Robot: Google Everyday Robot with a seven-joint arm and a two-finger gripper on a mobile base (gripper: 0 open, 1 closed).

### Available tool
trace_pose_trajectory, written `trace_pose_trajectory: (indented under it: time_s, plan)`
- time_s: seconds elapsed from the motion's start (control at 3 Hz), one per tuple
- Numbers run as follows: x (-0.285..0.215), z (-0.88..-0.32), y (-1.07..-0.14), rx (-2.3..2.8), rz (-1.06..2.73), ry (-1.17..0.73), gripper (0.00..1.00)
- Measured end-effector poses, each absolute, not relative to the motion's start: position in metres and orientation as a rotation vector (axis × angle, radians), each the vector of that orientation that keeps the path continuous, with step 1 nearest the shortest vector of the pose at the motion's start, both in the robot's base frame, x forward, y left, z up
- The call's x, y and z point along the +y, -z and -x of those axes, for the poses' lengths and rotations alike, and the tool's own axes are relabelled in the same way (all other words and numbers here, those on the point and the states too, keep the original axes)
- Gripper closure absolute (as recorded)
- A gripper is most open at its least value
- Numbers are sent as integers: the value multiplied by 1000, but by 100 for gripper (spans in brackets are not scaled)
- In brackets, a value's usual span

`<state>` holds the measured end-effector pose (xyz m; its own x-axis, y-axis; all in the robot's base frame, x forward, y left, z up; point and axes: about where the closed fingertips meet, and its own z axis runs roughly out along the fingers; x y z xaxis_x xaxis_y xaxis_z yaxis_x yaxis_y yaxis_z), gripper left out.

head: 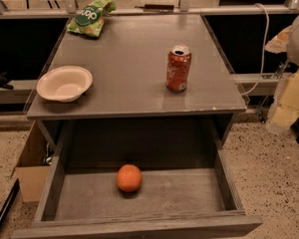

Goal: Pick orange from top drawer and place on counter

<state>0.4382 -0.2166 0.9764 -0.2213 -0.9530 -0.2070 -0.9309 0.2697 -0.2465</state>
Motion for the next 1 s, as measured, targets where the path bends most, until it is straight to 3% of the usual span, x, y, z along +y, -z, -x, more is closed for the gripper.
trace_pose_trajectory:
  time_s: [0.33, 1.0]
  plan:
    - [-217, -438, -977, 2230, 1723, 100, 0]
    - [-213, -432, -991, 2132, 1928, 293, 0]
